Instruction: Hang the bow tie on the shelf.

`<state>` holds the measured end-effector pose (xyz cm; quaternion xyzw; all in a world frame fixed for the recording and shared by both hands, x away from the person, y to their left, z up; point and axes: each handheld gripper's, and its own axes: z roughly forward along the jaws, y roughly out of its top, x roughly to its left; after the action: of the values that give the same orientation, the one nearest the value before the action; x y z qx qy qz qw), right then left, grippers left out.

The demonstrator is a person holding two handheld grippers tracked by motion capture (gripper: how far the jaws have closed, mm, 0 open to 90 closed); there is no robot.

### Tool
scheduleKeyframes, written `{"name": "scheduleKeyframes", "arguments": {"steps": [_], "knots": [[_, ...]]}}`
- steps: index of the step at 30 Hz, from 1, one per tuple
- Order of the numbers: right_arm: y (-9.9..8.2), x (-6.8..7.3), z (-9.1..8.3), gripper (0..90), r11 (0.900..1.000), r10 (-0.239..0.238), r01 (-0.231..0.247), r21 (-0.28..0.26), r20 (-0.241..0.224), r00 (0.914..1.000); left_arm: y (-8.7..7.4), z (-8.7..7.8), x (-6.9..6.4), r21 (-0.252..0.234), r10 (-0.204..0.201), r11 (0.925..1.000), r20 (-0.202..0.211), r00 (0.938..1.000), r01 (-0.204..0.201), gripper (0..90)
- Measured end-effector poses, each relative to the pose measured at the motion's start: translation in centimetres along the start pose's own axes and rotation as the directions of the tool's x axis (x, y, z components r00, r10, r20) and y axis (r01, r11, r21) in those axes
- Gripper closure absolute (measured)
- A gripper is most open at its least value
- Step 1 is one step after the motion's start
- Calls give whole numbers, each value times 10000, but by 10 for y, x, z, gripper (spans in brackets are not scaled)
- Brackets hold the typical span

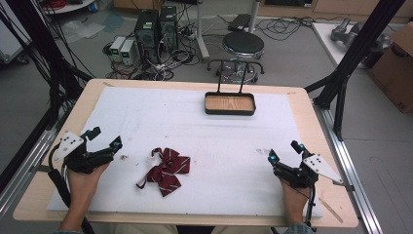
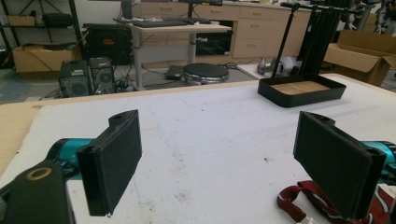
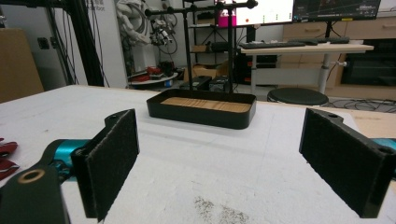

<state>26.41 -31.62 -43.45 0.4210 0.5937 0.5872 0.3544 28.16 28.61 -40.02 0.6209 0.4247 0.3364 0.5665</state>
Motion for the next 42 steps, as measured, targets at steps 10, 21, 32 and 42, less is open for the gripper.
{"name": "scheduleKeyframes", "arguments": {"steps": [10, 21, 32, 42], "knots": [[0, 0, 0, 111, 10000, -16, 16, 6, -43, 10000, -2, 0, 0, 6, 17, 10000, -35, 10000, -17, 157], [0, 0, 1, 111, 10000, -31, 31, 18, -14, 10000, 0, -2, -1, -13, 3, 10000, -71, 10000, -3, 158], [0, 0, 1, 111, 10000, -18, 18, 32, -30, 10000, 0, -1, -2, 22, 14, 10000, -66, 10000, -14, 159], [0, 0, 1, 111, 10000, 14, -14, 30, -22, 10000, 0, 1, -10, 97, -12, 10000, 300, 9995, 9, 172]]}}
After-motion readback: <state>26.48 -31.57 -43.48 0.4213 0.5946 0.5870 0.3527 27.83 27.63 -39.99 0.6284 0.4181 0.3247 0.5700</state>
